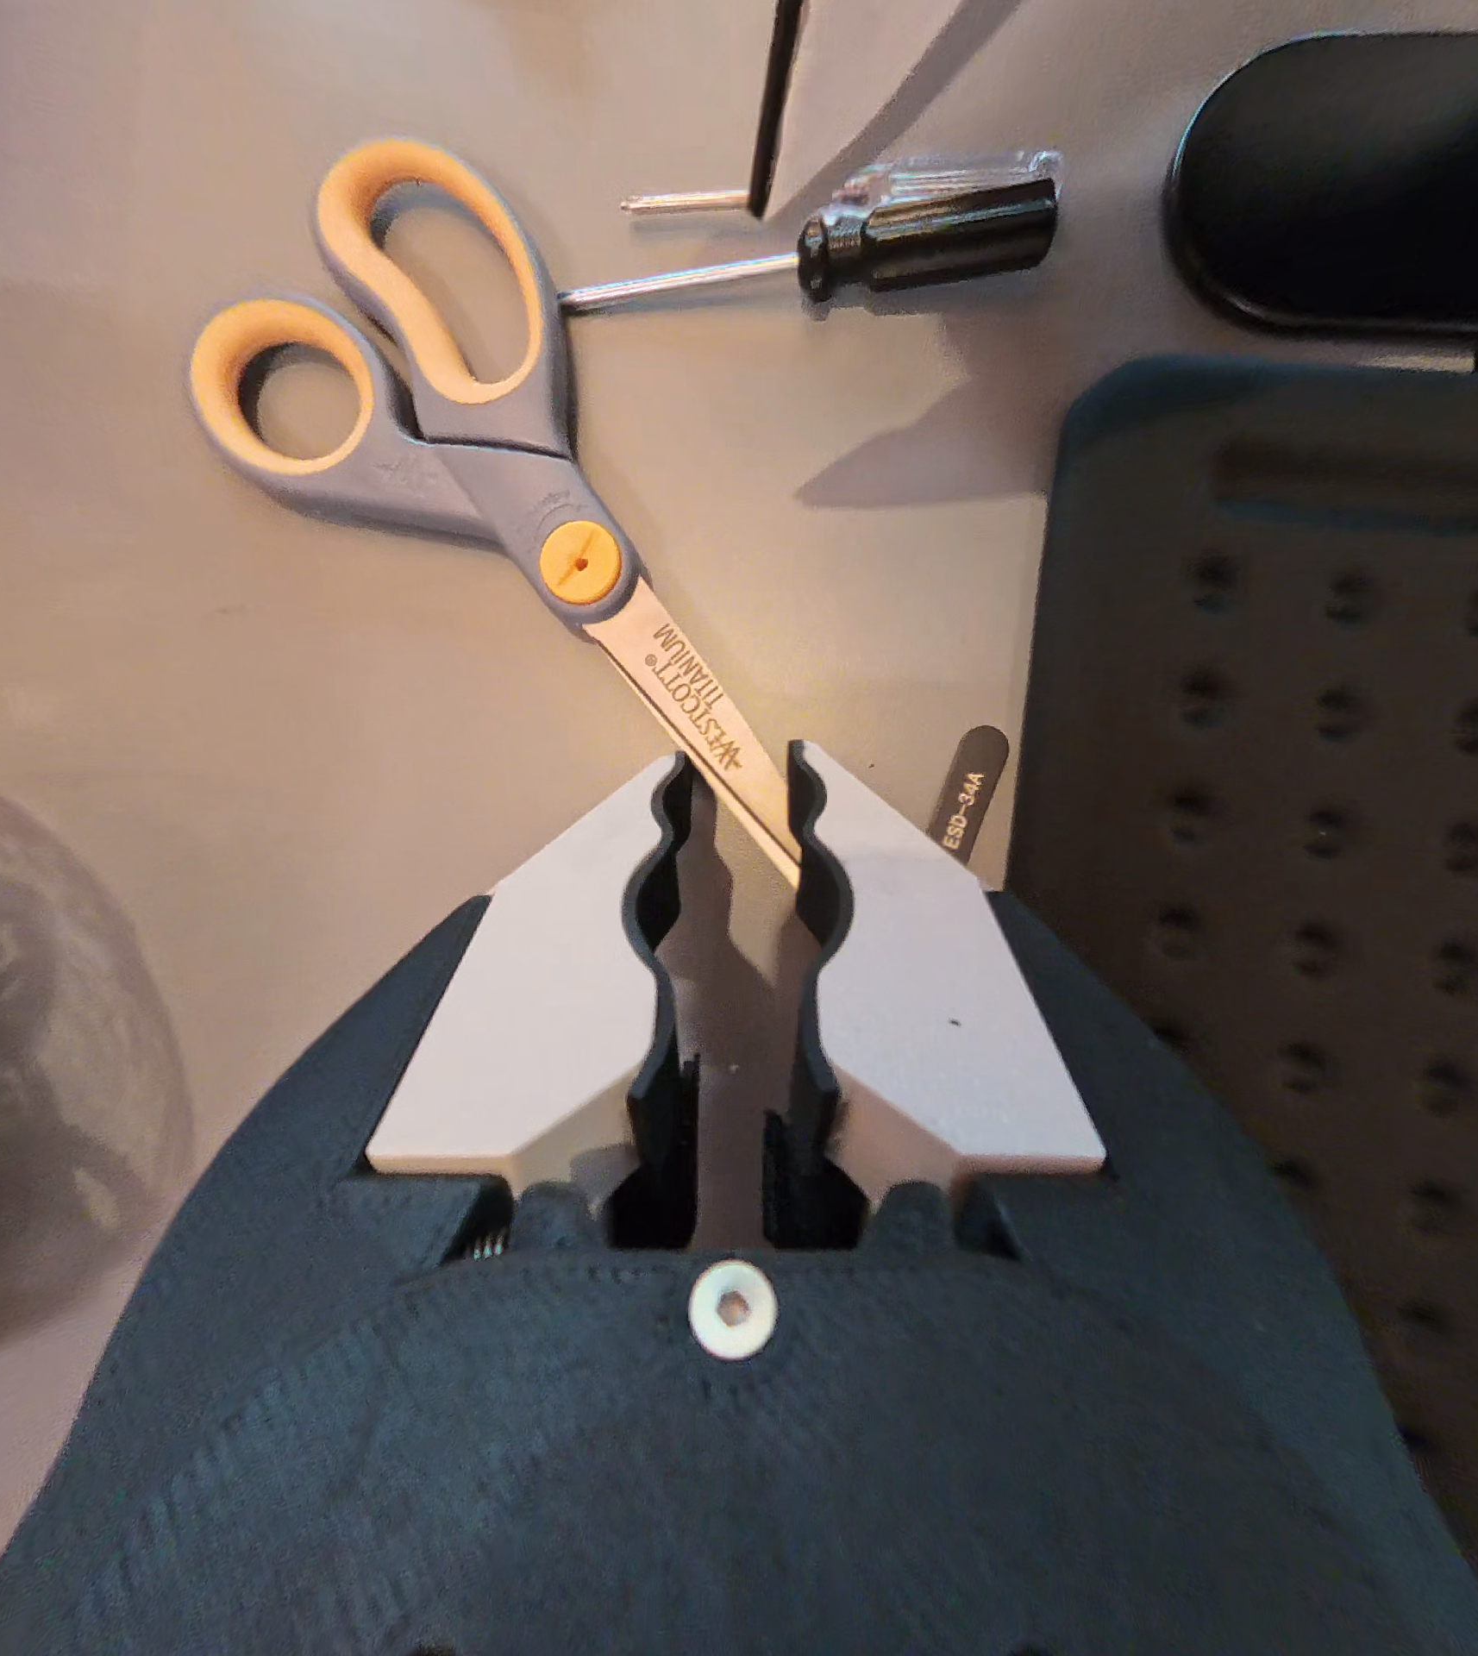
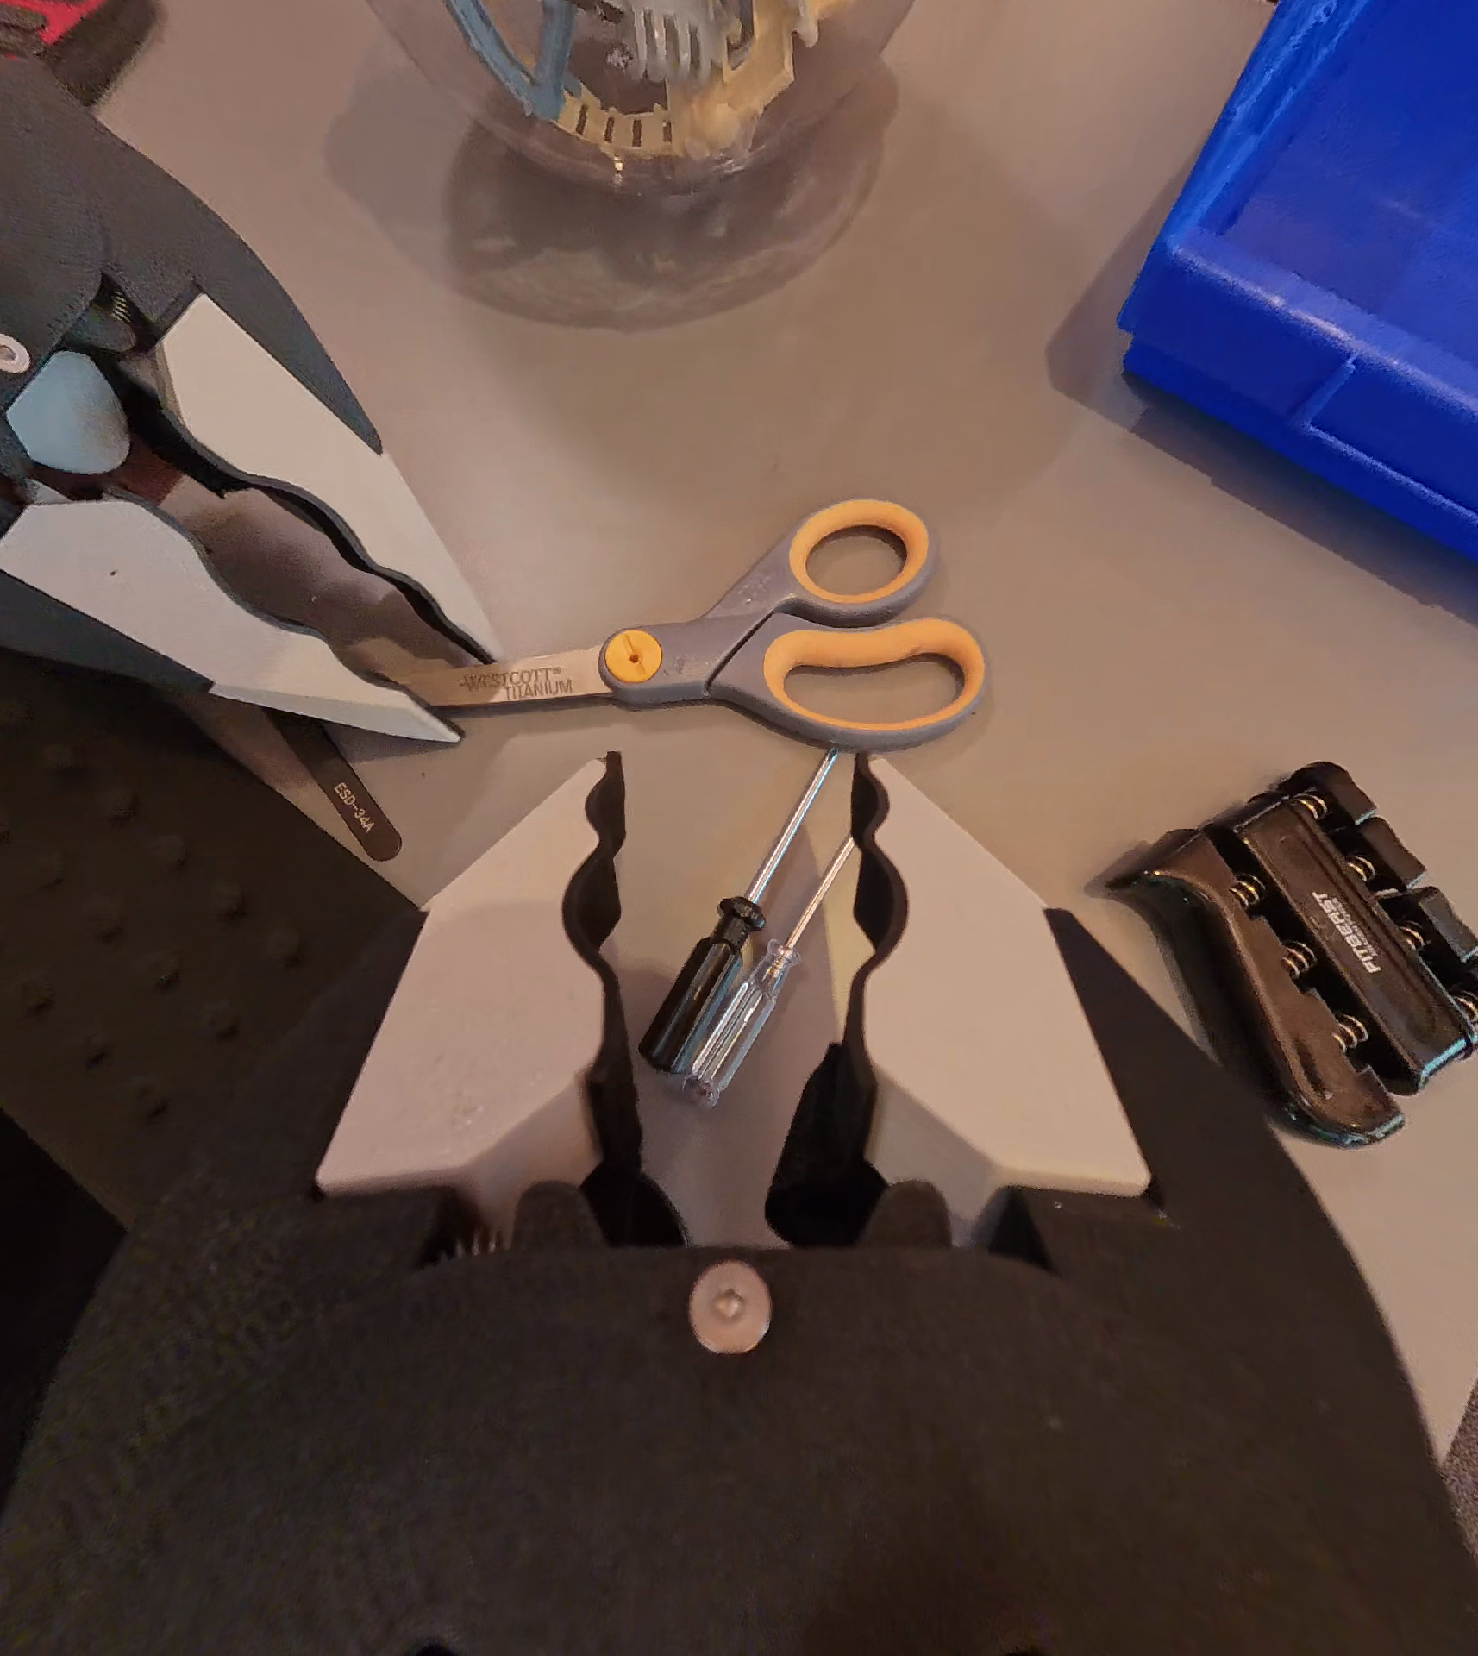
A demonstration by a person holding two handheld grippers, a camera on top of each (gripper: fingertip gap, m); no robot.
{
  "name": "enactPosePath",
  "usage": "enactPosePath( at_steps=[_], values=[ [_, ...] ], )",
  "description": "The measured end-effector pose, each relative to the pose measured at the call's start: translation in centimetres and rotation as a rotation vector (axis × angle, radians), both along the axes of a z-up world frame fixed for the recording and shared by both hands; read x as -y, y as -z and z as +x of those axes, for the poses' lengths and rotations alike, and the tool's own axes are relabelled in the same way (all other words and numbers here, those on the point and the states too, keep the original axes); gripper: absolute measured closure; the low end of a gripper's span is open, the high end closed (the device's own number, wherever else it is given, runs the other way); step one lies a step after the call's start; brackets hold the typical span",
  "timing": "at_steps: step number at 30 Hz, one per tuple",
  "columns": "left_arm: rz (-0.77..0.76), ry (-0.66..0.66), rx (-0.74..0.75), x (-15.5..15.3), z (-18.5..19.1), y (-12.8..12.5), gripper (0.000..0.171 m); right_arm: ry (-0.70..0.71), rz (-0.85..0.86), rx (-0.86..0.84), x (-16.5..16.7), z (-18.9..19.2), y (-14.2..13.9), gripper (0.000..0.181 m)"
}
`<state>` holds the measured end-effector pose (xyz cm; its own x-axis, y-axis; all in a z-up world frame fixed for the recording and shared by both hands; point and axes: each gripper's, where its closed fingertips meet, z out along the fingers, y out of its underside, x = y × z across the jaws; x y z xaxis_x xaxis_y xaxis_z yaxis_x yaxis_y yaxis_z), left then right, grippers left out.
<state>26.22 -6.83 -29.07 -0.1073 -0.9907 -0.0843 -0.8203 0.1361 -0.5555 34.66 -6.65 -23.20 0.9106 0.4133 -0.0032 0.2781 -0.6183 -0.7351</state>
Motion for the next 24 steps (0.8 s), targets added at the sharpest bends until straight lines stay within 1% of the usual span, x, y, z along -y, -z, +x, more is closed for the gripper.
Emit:
enactPosePath(
  at_steps=[3, 7, 10, 14, 20, 22, 24],
  values=[
    [0.069, -0.004, 0.018, -1.0, 0.0, -0.1, 0.159, -0.003, 0.036, -0.063, 0.4, -0.1, -0.6, 0.135],
    [0.019, -0.029, 0.078, -1.4, -0.7, -0.4, 0.162, 0.000, 0.097, -0.175, 0.9, -0.2, -1.9, 0.138],
    [0.023, -0.064, 0.127, -2.3, -1.2, -0.9, 0.163, 0.007, 0.126, -0.248, 1.2, -0.2, -2.2, 0.141],
    [-0.015, -0.115, 0.220, -3.7, -1.8, -2.7, 0.163, 0.006, 0.160, -0.310, 1.3, -0.5, -2.5, 0.144],
    [-0.097, -0.180, 0.377, -5.4, -3.6, -5.8, 0.167, -0.002, 0.228, -0.425, 0.7, -1.0, -4.4, 0.143],
    [-0.144, -0.198, 0.414, -5.5, -4.1, -6.5, 0.168, -0.015, 0.227, -0.469, 0.5, -1.6, -4.8, 0.142],
    [-0.159, -0.211, 0.440, -5.8, -4.6, -6.8, 0.168, -0.029, 0.203, -0.474, 0.3, -2.3, -4.6, 0.142]
  ],
)
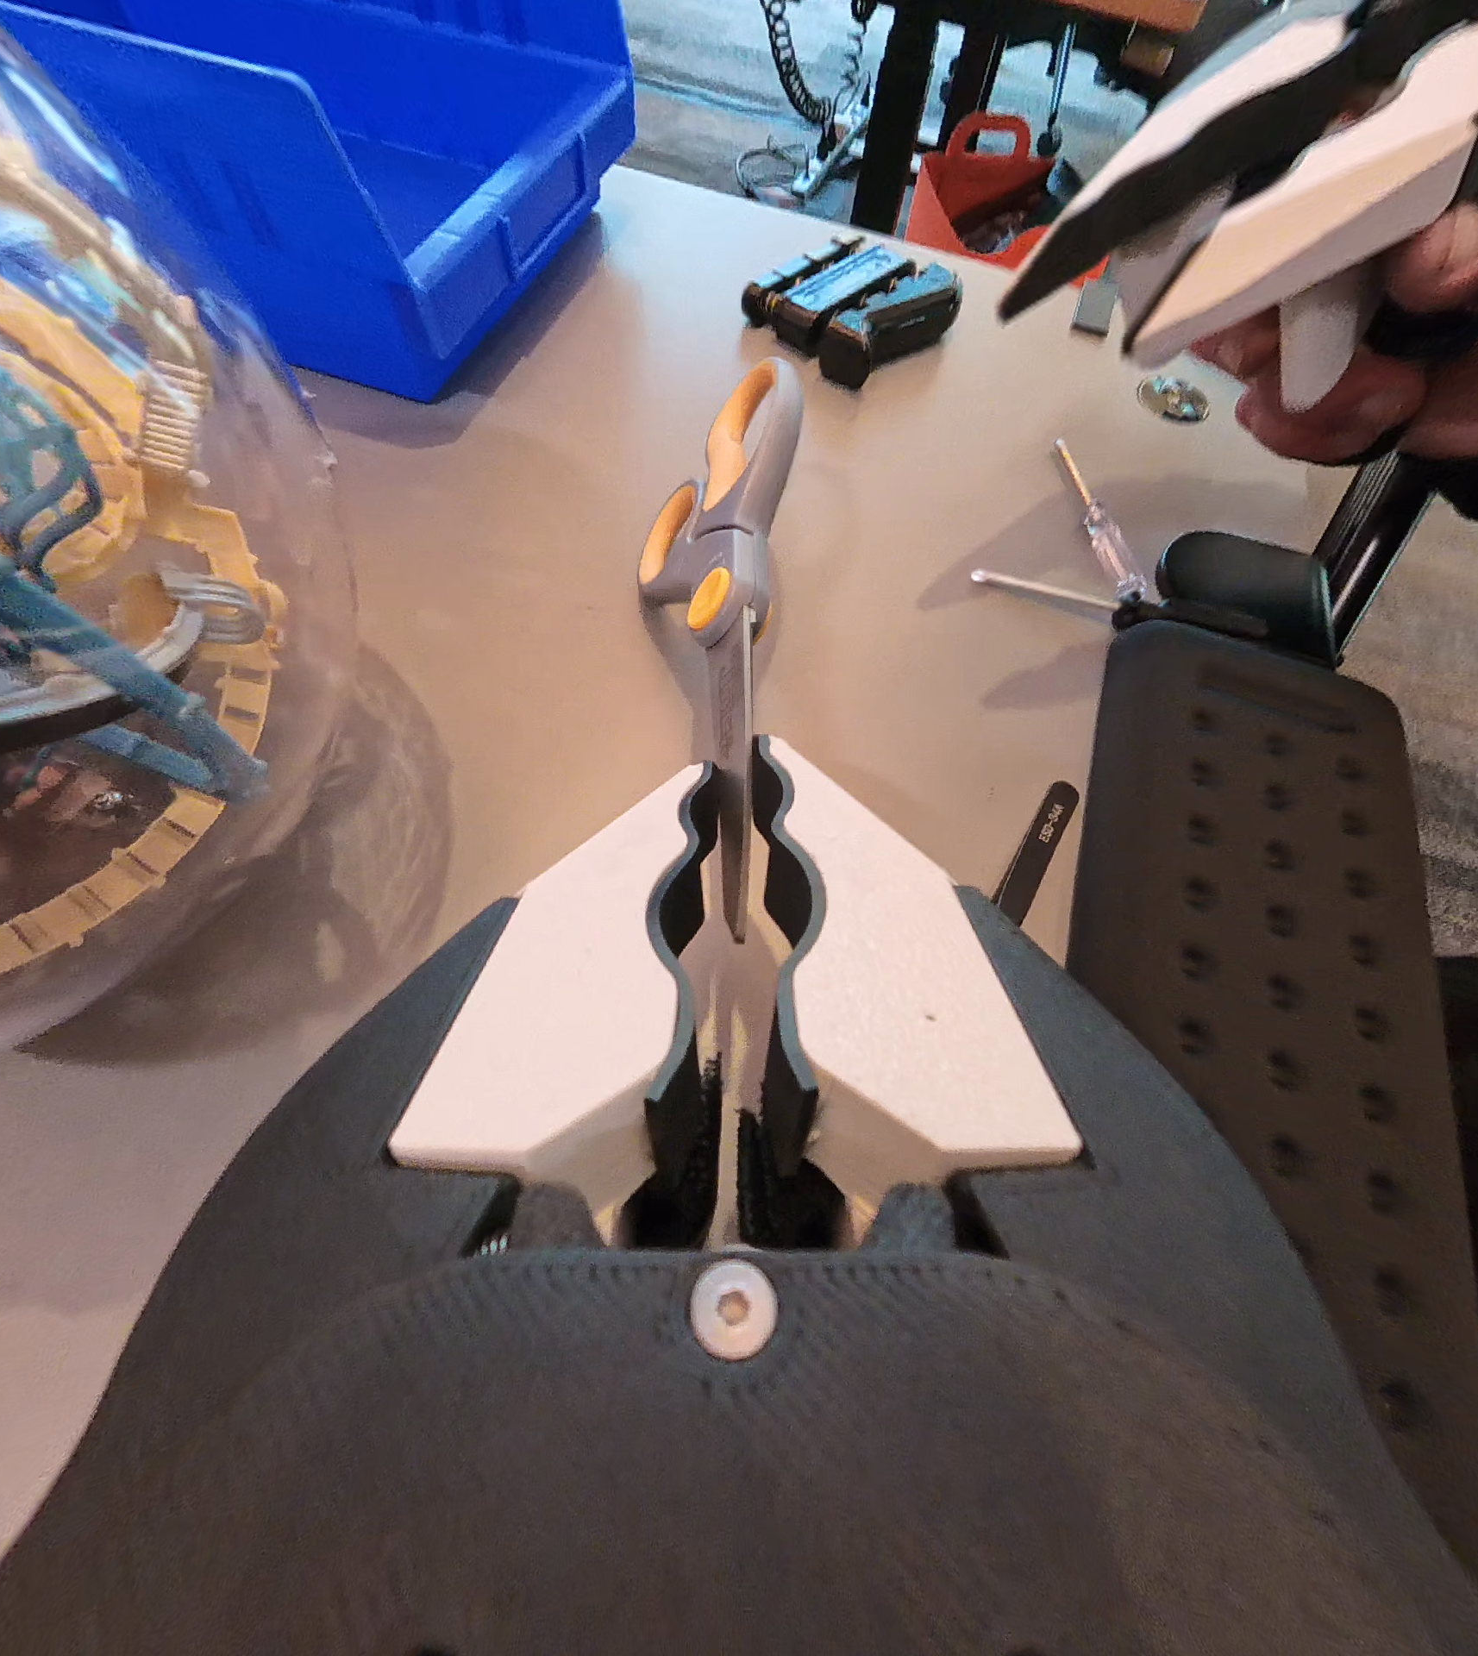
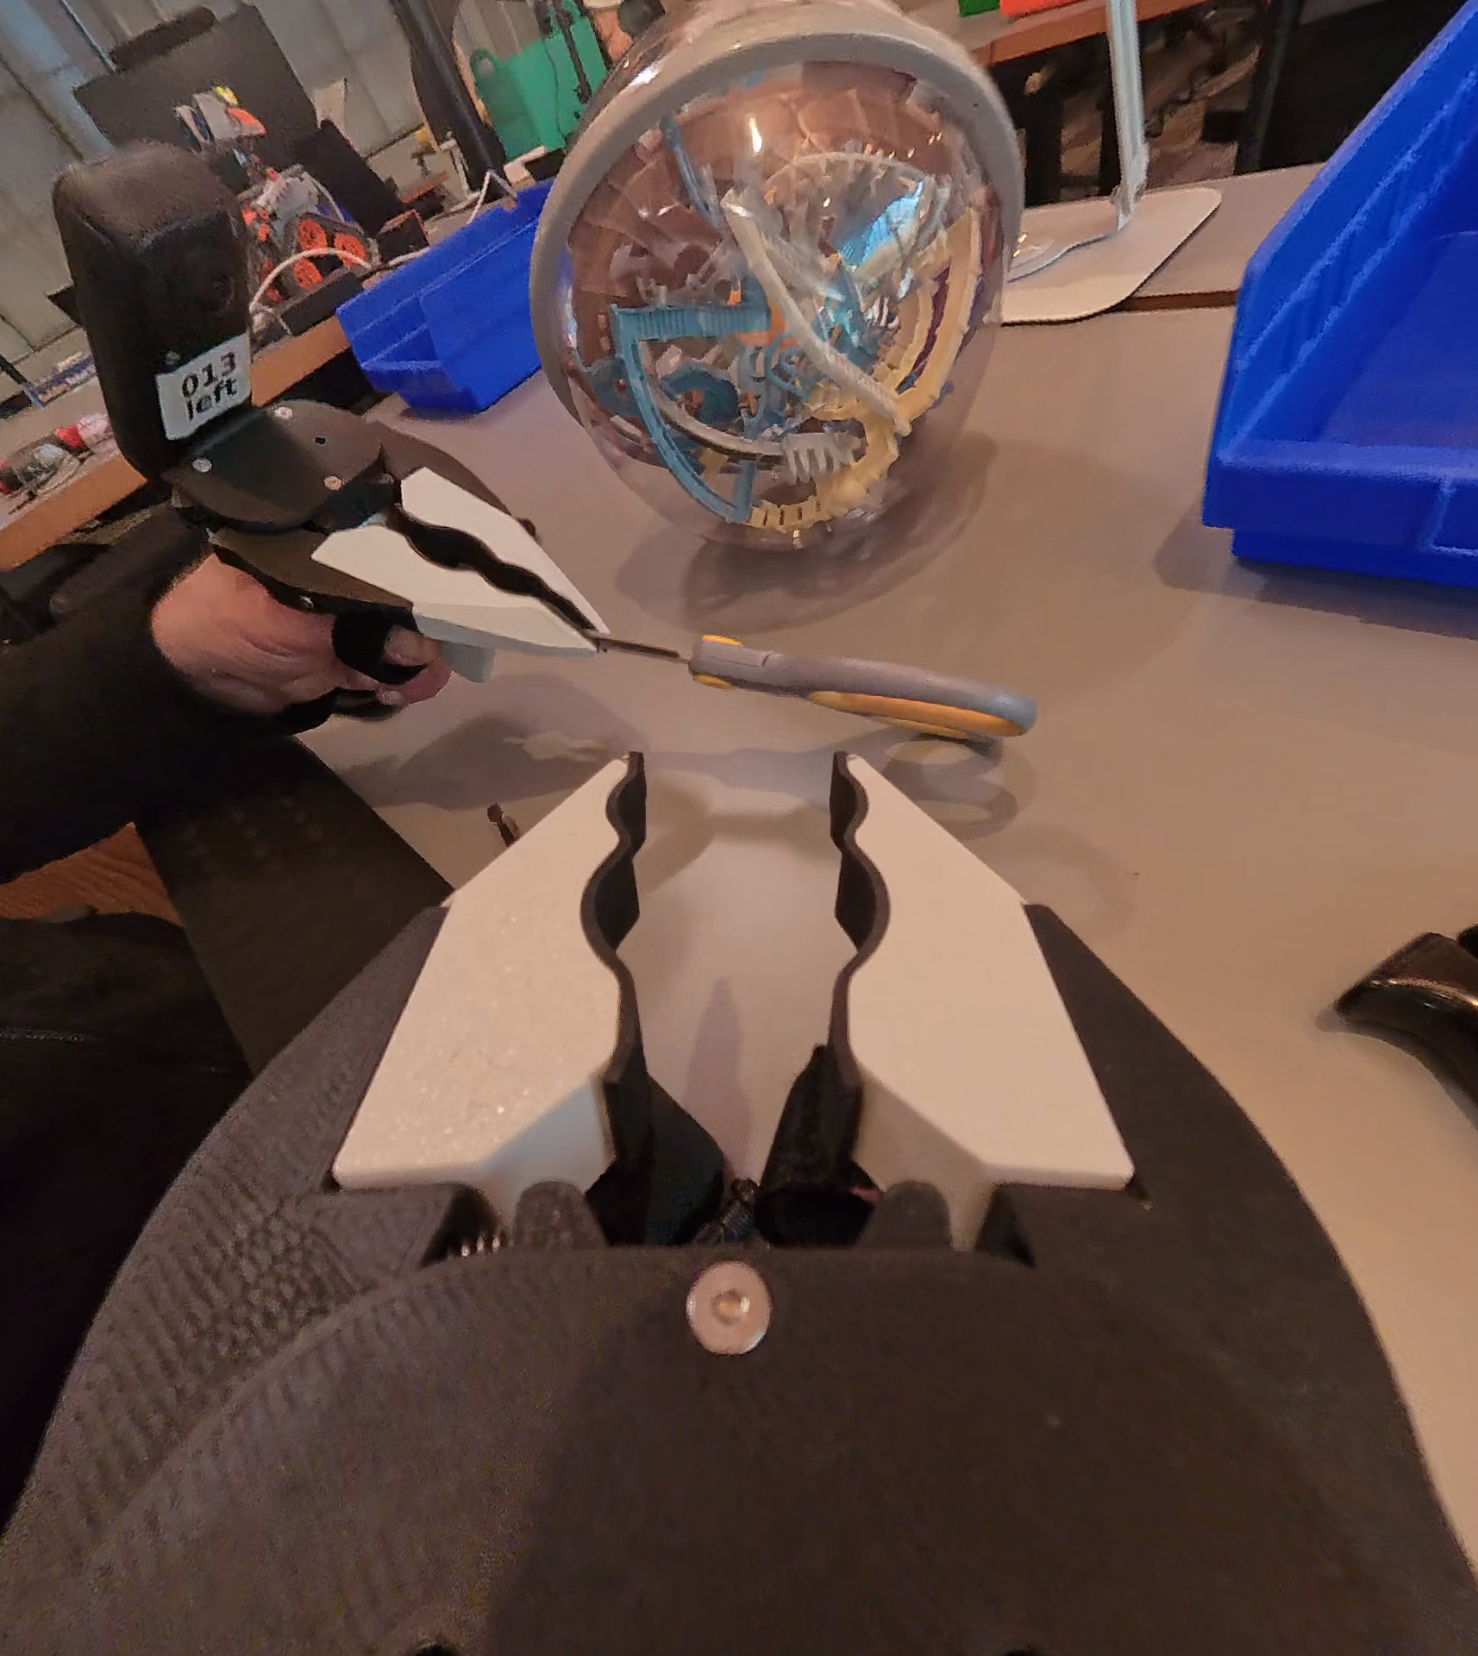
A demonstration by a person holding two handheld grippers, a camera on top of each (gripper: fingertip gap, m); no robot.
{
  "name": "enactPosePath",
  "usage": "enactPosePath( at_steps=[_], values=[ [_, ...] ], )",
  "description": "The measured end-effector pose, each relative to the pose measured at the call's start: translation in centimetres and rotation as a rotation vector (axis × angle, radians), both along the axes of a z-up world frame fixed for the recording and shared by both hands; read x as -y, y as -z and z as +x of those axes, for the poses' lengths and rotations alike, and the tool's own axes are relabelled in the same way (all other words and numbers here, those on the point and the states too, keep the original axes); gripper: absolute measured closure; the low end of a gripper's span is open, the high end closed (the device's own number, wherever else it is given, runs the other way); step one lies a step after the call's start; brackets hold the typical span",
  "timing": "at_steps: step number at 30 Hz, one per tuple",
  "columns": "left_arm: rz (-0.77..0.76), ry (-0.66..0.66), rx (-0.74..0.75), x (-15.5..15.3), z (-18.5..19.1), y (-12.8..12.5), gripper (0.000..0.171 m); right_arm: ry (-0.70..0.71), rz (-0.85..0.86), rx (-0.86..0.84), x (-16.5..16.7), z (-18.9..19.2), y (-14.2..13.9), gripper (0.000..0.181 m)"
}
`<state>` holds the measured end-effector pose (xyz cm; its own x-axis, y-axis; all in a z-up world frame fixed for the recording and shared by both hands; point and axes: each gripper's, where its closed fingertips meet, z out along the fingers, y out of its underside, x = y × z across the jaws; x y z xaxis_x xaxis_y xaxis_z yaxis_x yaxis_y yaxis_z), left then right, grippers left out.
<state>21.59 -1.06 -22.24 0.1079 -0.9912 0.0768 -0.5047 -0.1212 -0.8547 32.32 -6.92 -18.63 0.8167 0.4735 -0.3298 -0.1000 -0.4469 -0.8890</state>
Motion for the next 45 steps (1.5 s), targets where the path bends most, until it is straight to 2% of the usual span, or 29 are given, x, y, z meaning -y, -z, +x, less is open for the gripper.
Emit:
enactPosePath(
  at_steps=[5, 8, 11, 13, 15, 17, 19, 25, 27, 33, 36, 42, 45],
  values=[
    [-0.083, -0.025, 0.097, 0.1, -0.8, -1.4, 0.171, -0.025, -0.060, -0.065, -0.7, -2.8, 0.6, 0.141],
    [-0.095, -0.043, 0.121, 0.1, -1.4, -1.7, 0.171, -0.036, -0.080, -0.182, -1.5, -4.6, 0.7, 0.141],
    [-0.102, -0.059, 0.147, 0.2, -1.8, -1.7, 0.171, -0.006, -0.086, -0.210, -2.3, -4.6, 1.1, 0.142],
    [-0.114, -0.064, 0.194, 0.5, -1.9, -2.2, 0.171, 0.000, -0.073, -0.252, -2.5, -4.8, 0.6, 0.148],
    [-0.102, -0.052, 0.255, 1.0, -2.1, -3.2, 0.171, 0.005, -0.072, -0.336, -2.8, -4.8, 0.1, 0.145],
    [-0.085, -0.070, 0.293, 1.1, -2.4, -4.0, 0.171, -0.002, -0.062, -0.492, -3.1, -4.7, -0.9, 0.145],
    [-0.043, -0.081, 0.317, 1.1, -2.7, -4.7, 0.171, -0.023, -0.076, -0.546, -3.0, -5.2, -0.8, 0.143],
    [-0.088, -0.103, 0.362, 0.8, -3.3, -6.0, 0.171, -0.002, -0.055, -0.313, -3.1, -6.4, 0.8, 0.127],
    [-0.098, -0.111, 0.378, 0.6, -3.4, -6.5, 0.171, -0.032, -0.065, -0.293, -2.9, -7.4, 0.9, 0.130],
    [-0.158, -0.119, 0.408, 0.3, -3.6, -7.3, 0.171, -0.024, 0.010, 0.179, -3.3, -8.5, 2.9, 0.125],
    [-0.200, -0.117, 0.405, 0.4, -3.6, -7.4, 0.171, -0.048, 0.010, 0.400, -3.7, -8.6, 4.6, 0.129],
    [-0.234, -0.143, 0.395, 0.3, -3.5, -7.9, 0.171, -0.102, -0.008, 0.620, -5.1, -9.5, 7.0, 0.136],
    [-0.250, -0.171, 0.388, -0.2, -3.7, -8.0, 0.171, -0.116, 0.015, 0.673, -5.7, -10.1, 7.6, 0.133]
  ],
)
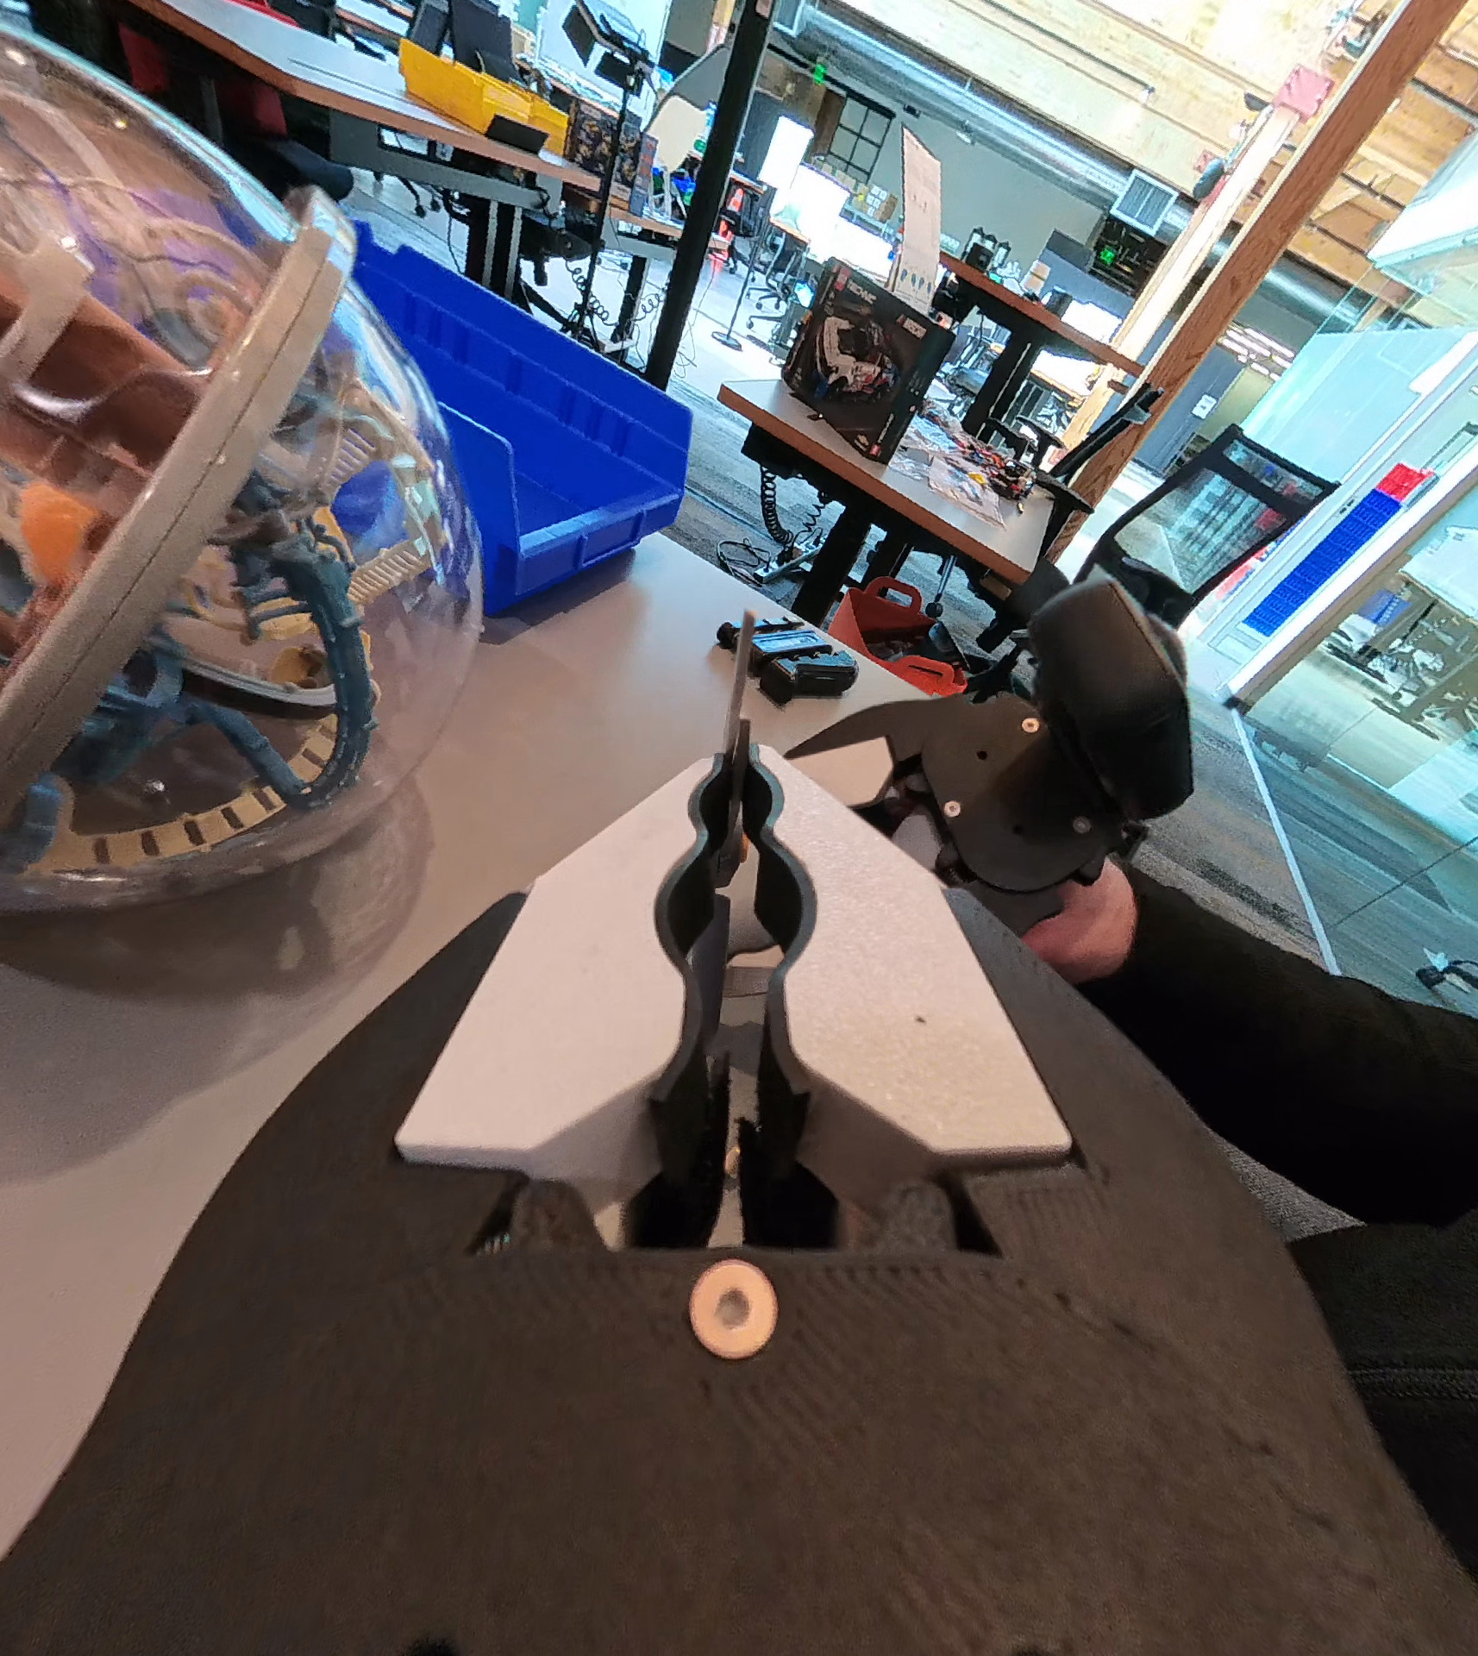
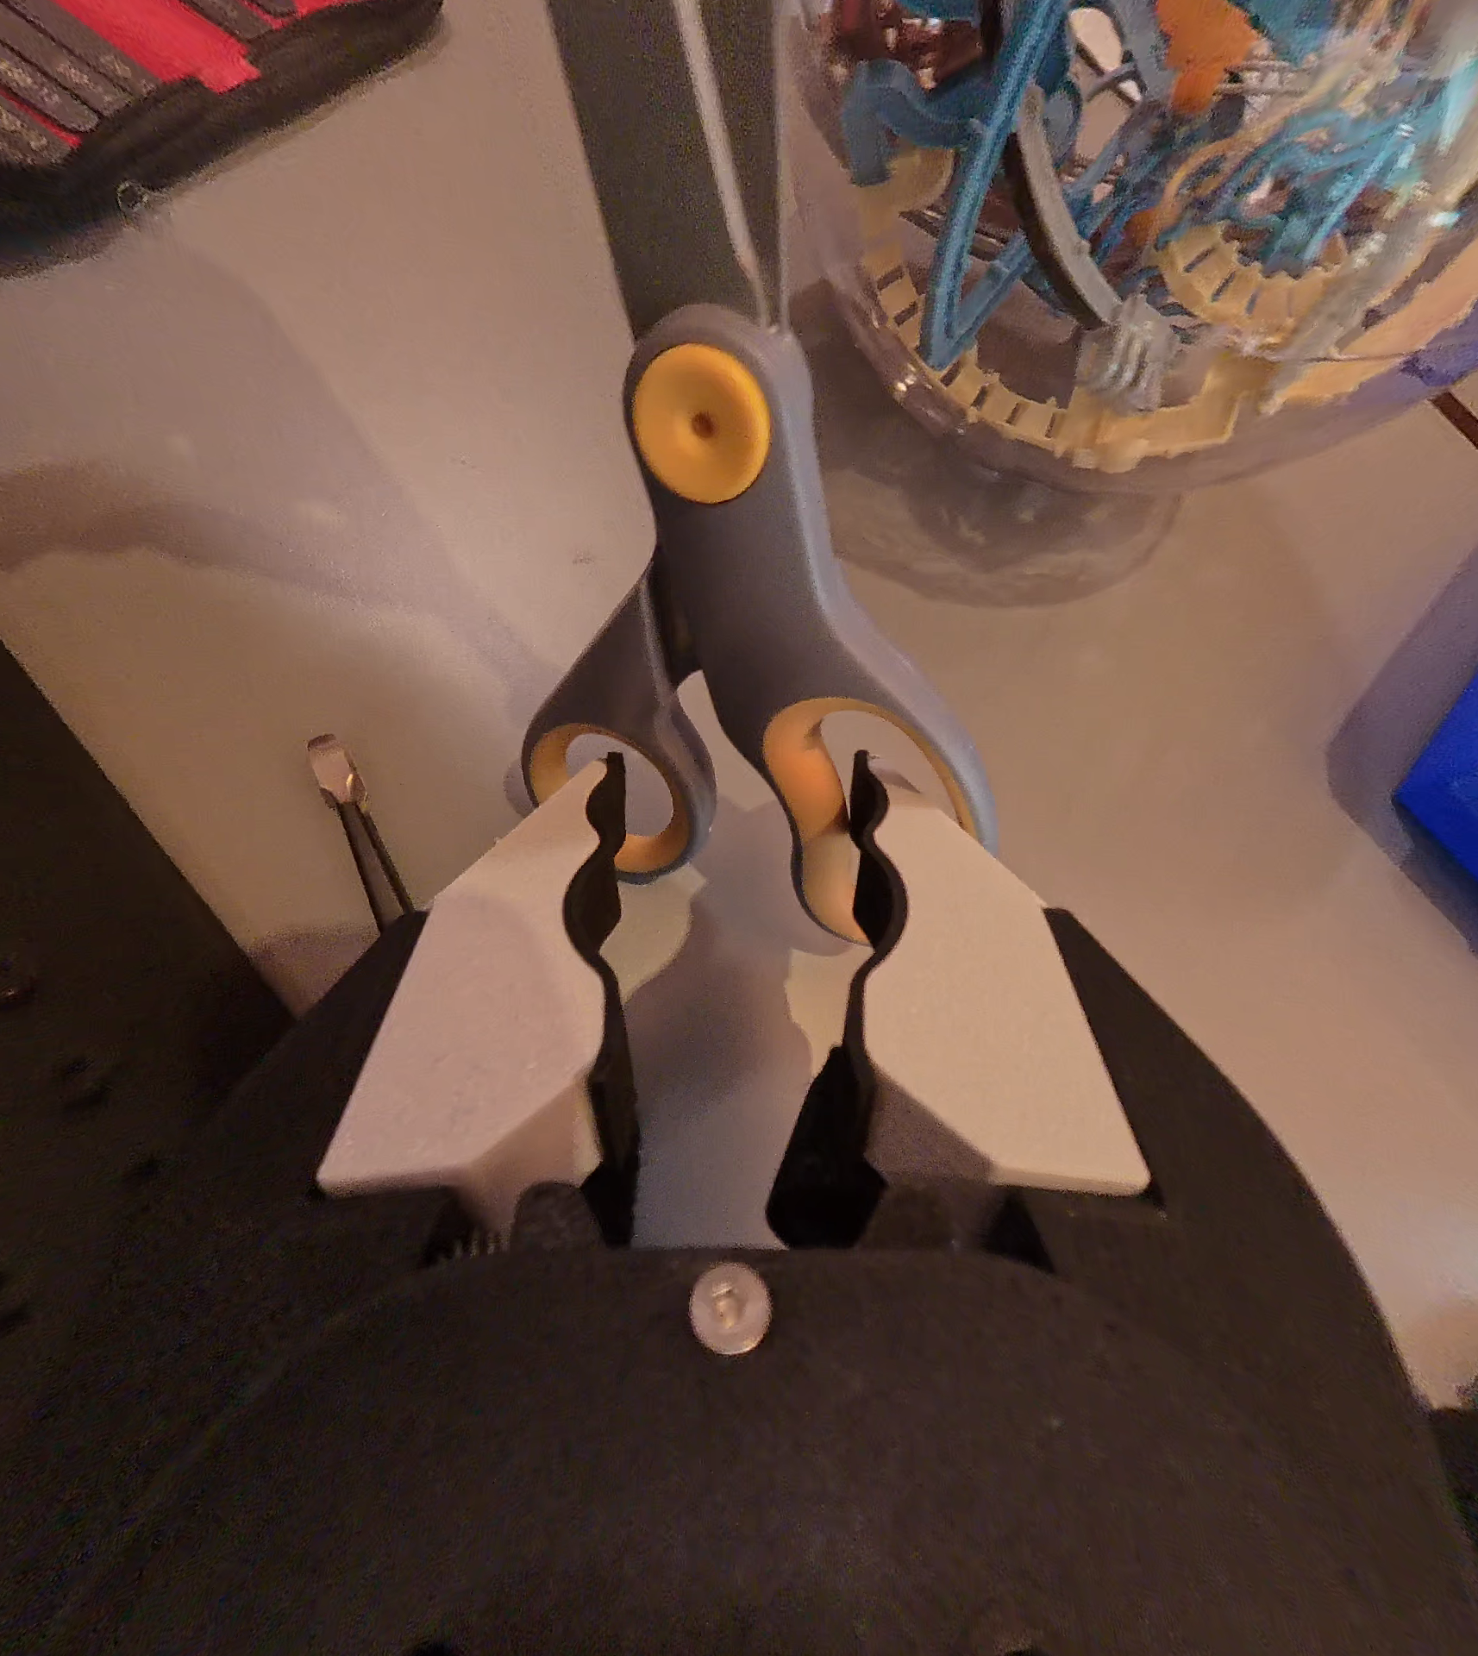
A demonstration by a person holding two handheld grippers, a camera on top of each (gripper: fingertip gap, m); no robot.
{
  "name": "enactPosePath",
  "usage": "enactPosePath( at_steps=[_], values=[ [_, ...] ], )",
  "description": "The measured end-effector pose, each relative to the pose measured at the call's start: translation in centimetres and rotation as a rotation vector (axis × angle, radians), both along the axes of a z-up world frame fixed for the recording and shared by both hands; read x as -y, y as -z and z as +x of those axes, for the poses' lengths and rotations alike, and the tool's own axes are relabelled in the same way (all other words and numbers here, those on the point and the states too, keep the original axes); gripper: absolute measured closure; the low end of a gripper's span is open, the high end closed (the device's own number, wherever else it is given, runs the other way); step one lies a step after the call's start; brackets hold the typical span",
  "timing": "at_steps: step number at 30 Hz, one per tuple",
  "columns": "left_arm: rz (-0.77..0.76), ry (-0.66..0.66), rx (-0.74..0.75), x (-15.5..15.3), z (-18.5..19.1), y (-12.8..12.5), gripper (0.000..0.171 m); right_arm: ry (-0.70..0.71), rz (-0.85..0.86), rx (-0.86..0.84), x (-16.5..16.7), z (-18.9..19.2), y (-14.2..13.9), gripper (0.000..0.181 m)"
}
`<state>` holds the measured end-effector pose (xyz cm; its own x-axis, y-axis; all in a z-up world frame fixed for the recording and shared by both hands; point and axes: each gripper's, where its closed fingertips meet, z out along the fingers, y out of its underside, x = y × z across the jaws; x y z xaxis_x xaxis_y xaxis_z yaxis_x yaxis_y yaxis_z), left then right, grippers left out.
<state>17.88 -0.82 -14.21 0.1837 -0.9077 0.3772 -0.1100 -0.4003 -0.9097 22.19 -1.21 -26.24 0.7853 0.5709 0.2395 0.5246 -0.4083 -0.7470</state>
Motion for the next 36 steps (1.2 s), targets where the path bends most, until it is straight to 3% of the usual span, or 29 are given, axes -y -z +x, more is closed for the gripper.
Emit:
enactPosePath(
  at_steps=[5, 7, 10, 13, 16, 19, 22, 24, 27, 30, 32, 36],
  values=[
    [-0.091, -0.024, 0.013, -0.5, -0.2, 0.5, 0.171, 0.053, -0.002, 0.142, -1.3, 0.3, 1.5, 0.132],
    [-0.125, -0.031, 0.023, -0.8, -0.4, 0.6, 0.171, 0.072, 0.019, 0.199, -1.8, 0.7, 1.5, 0.144],
    [-0.149, -0.028, 0.031, -1.1, -0.5, 0.7, 0.171, 0.069, 0.006, 0.221, -1.9, 1.0, 1.5, 0.147],
    [-0.146, -0.019, 0.042, -1.5, -0.6, 0.5, 0.171, 0.056, -0.011, 0.174, -1.5, 1.2, 1.0, 0.164],
    [-0.040, -0.036, 0.016, -2.0, -1.0, -0.6, 0.157, 0.056, -0.056, 0.147, -0.8, 1.7, 1.0, 0.164],
    [0.141, -0.091, -0.007, -4.3, -2.1, -3.9, 0.136, 0.060, -0.108, 0.118, 0.2, 2.5, 0.9, 0.164],
    [0.432, -0.167, -0.042, -8.4, -3.0, -9.4, 0.122, 0.093, -0.169, 0.102, 1.3, 4.5, 0.7, 0.164],
    [0.609, -0.187, -0.176, -12.1, -2.6, -11.3, 0.095, 0.122, -0.218, 0.108, 1.9, 6.0, 0.8, 0.164],
    [0.576, -0.038, -0.362, -16.7, -0.3, -10.3, 0.063, 0.157, -0.252, 0.129, 2.2, 8.1, 0.8, 0.164],
    [0.477, 0.149, -0.478, -19.3, 1.8, -8.0, 0.038, 0.164, -0.294, 0.124, 2.3, 9.3, 1.2, 0.164],
    [0.373, 0.326, -0.559, -19.1, 2.5, -5.6, 0.036, 0.173, -0.319, 0.138, 2.3, 10.1, 1.8, 0.164],
    [0.252, 0.526, -0.683, -19.7, 2.6, -2.1, 0.037, 0.160, -0.374, 0.165, 2.0, 10.9, 2.6, 0.164]
  ],
)
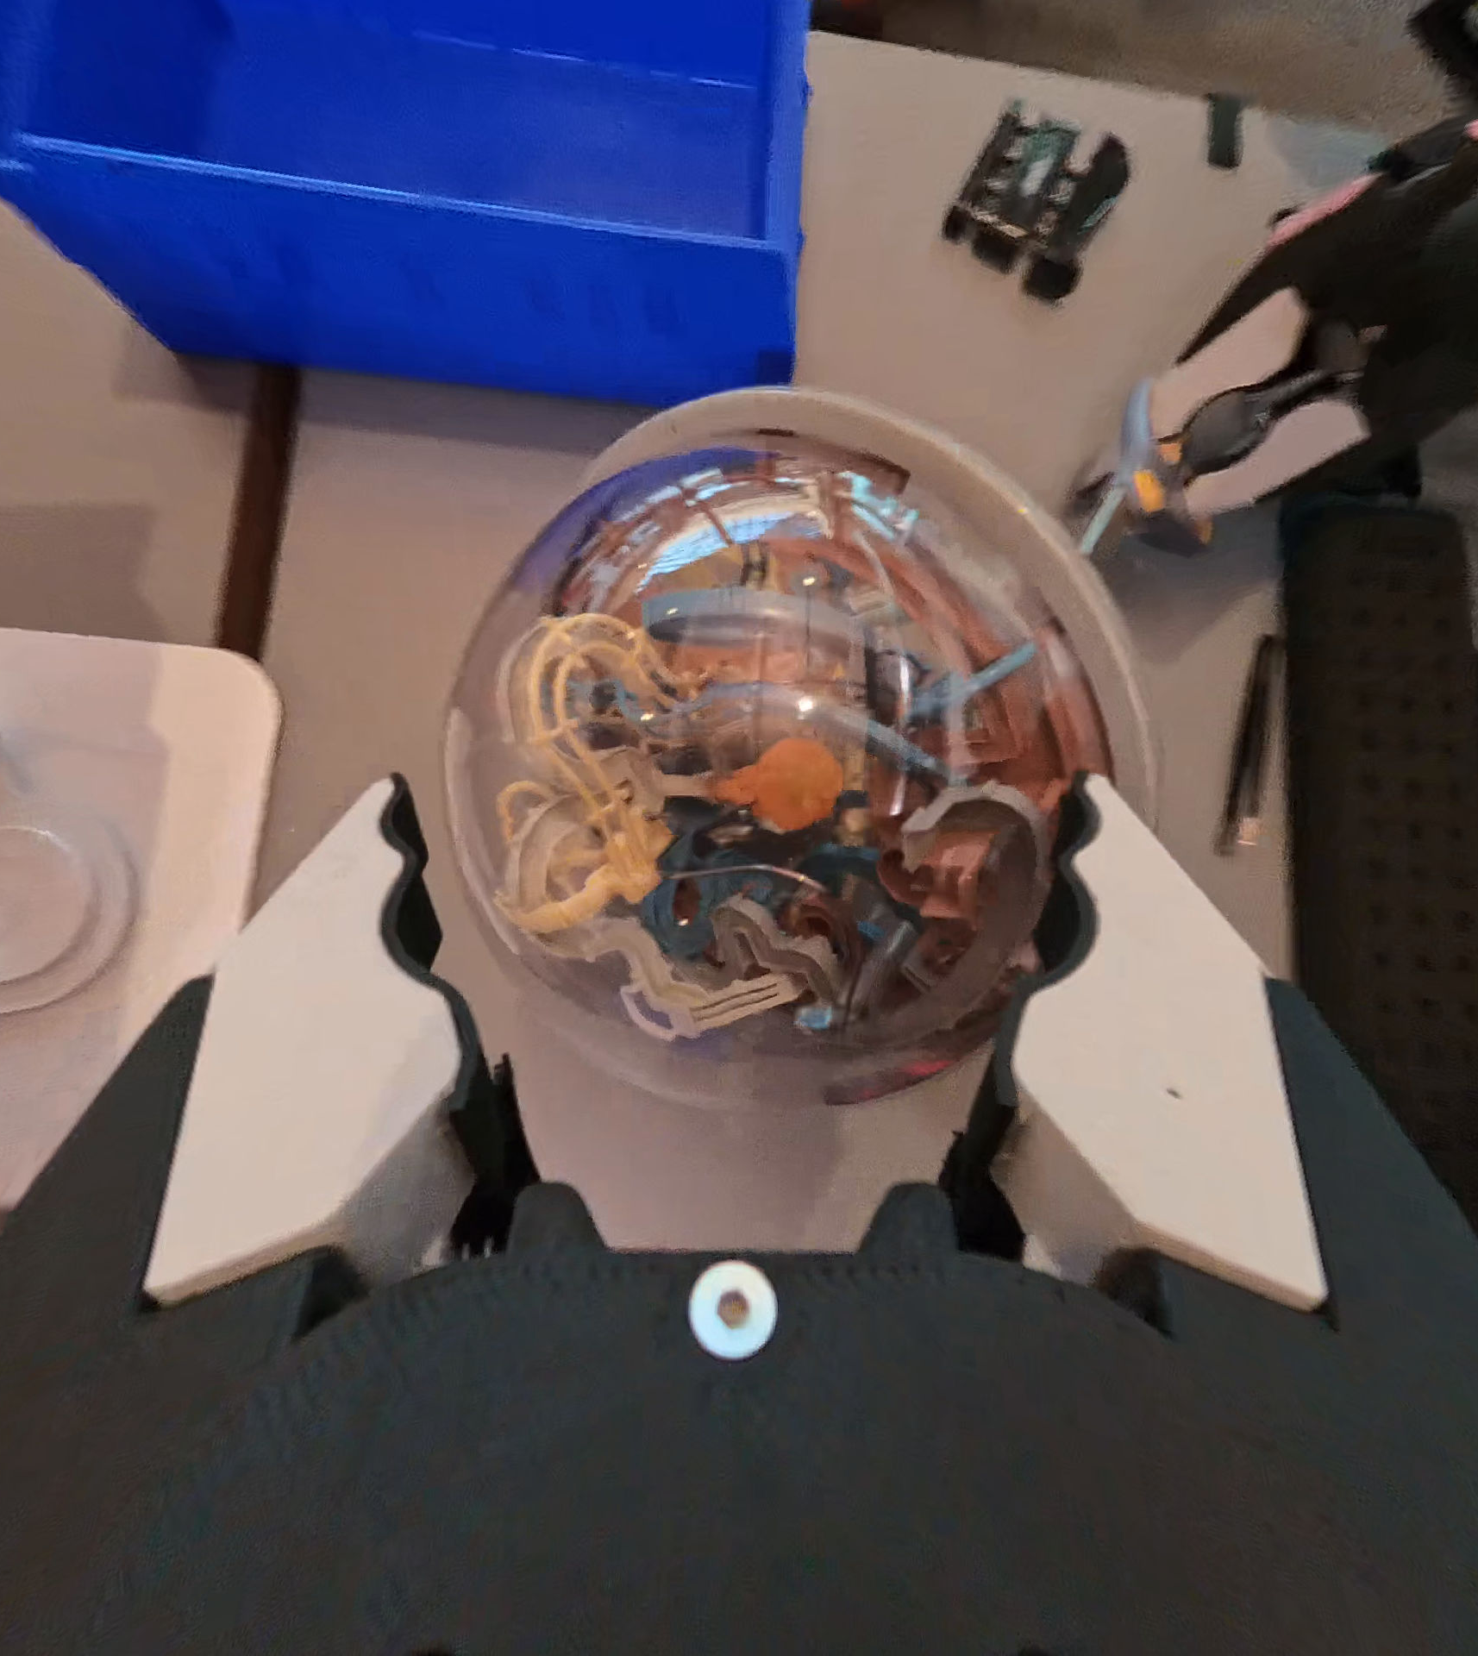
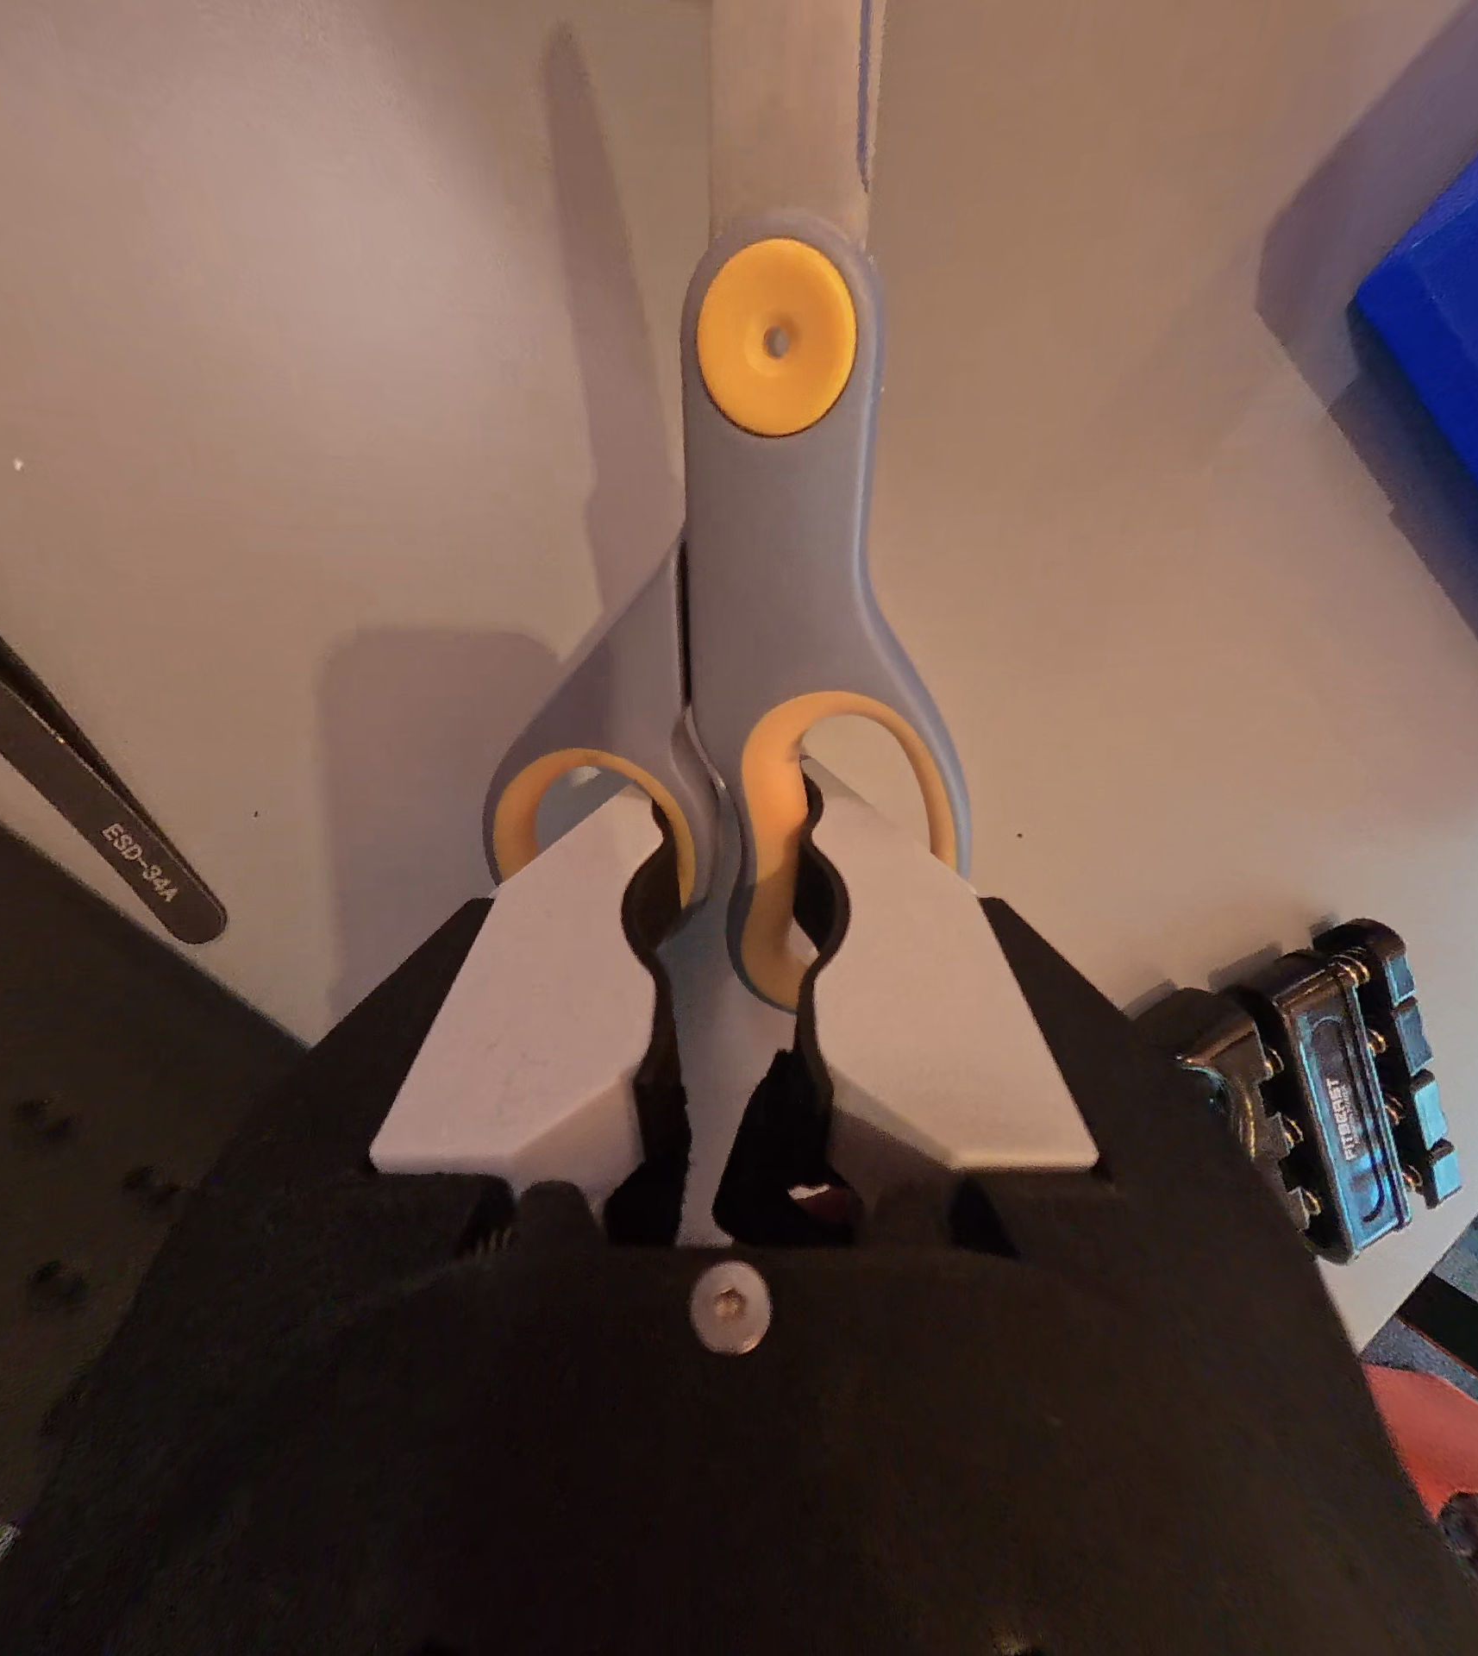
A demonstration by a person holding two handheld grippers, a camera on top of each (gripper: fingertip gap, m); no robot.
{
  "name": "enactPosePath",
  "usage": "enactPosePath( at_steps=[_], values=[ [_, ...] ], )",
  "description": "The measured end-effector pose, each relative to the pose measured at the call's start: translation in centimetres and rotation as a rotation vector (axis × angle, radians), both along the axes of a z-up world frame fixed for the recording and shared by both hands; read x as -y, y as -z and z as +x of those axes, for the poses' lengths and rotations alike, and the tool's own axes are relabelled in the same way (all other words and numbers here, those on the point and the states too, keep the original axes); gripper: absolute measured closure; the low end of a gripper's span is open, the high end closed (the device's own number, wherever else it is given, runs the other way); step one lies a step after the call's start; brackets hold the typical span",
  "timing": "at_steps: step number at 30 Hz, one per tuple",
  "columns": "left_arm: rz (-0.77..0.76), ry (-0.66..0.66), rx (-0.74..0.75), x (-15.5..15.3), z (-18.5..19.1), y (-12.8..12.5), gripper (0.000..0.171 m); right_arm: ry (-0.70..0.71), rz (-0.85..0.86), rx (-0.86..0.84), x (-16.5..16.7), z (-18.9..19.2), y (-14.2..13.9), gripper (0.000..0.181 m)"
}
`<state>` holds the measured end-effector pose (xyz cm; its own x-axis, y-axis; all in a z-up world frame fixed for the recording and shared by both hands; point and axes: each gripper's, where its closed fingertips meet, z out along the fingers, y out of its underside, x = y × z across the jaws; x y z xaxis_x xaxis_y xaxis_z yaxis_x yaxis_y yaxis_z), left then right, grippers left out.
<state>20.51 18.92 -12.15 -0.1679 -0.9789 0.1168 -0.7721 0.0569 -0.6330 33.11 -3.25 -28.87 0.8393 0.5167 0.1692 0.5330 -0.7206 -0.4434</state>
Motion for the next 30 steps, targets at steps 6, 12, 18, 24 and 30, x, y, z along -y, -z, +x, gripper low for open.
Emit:
enactPosePath(
  at_steps=[6, 12, 18, 24, 30],
  values=[
    [-0.068, 0.098, 0.001, 1.4, 1.5, 0.7, 0.036, -0.017, -0.078, 0.026, -0.5, 1.3, 0.1, 0.164],
    [-0.081, 0.087, 0.064, 1.8, 3.2, 0.7, 0.036, -0.040, -0.130, 0.078, -0.1, 3.3, 0.1, 0.164],
    [-0.103, 0.066, 0.131, 2.2, 4.5, 0.7, 0.036, -0.040, -0.209, 0.160, 0.4, 5.1, 0.1, 0.164],
    [-0.154, 0.036, 0.194, 1.9, 5.7, 0.6, 0.035, -0.048, -0.257, 0.233, 0.6, 5.8, 0.1, 0.164],
    [-0.147, 0.026, 0.220, 1.9, 5.3, 0.8, 0.031, -0.042, -0.211, 0.193, 0.2, 5.6, 0.1, 0.163]
  ],
)
